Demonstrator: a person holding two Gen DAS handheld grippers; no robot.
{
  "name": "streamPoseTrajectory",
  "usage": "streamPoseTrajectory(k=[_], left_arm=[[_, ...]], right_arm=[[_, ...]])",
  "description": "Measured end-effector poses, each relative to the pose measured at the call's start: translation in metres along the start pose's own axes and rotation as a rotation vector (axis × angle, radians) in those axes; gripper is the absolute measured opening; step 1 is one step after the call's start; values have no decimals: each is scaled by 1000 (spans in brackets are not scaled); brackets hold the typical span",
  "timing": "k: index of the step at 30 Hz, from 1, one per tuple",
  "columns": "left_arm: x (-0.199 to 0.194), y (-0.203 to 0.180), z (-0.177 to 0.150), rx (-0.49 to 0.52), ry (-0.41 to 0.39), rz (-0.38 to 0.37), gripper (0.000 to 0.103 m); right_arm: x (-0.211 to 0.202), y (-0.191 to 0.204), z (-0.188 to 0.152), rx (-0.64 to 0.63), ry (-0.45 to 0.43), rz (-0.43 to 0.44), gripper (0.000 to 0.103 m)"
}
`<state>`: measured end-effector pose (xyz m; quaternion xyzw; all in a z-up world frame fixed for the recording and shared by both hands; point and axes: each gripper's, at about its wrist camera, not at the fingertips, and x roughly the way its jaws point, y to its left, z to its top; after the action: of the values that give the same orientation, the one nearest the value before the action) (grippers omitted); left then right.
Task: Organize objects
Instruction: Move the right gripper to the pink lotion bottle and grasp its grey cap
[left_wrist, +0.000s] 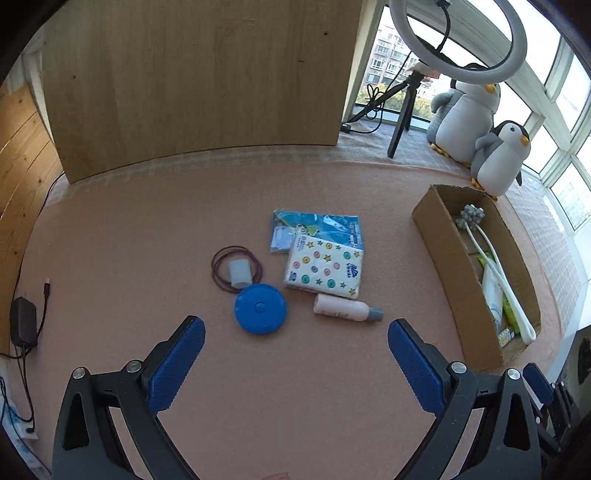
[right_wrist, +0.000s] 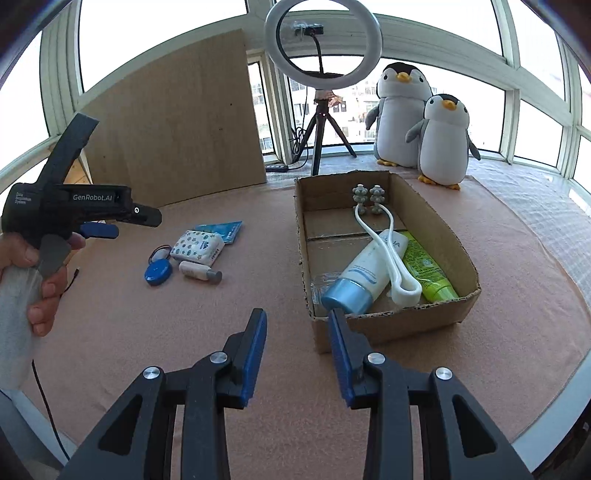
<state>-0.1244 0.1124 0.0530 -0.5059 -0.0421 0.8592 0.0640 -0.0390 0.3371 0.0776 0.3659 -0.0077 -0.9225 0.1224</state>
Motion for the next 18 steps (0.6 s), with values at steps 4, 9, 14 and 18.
streamPoseTrajectory(k=[4, 9, 14, 18], left_arm=[[-12, 52, -20, -67, -21, 70, 102], [-26, 105, -41, -165, -19, 121, 102], [-36, 143, -60, -240, -13, 150, 102], [-40, 156, -72, -267, -8, 162, 102]], right_arm=[[25, 37, 17, -95, 19, 78, 46], [79, 79, 25, -217, 110, 146, 46], [125, 100, 24, -334, 183, 146, 46], [151, 101, 26, -389, 214, 119, 46]])
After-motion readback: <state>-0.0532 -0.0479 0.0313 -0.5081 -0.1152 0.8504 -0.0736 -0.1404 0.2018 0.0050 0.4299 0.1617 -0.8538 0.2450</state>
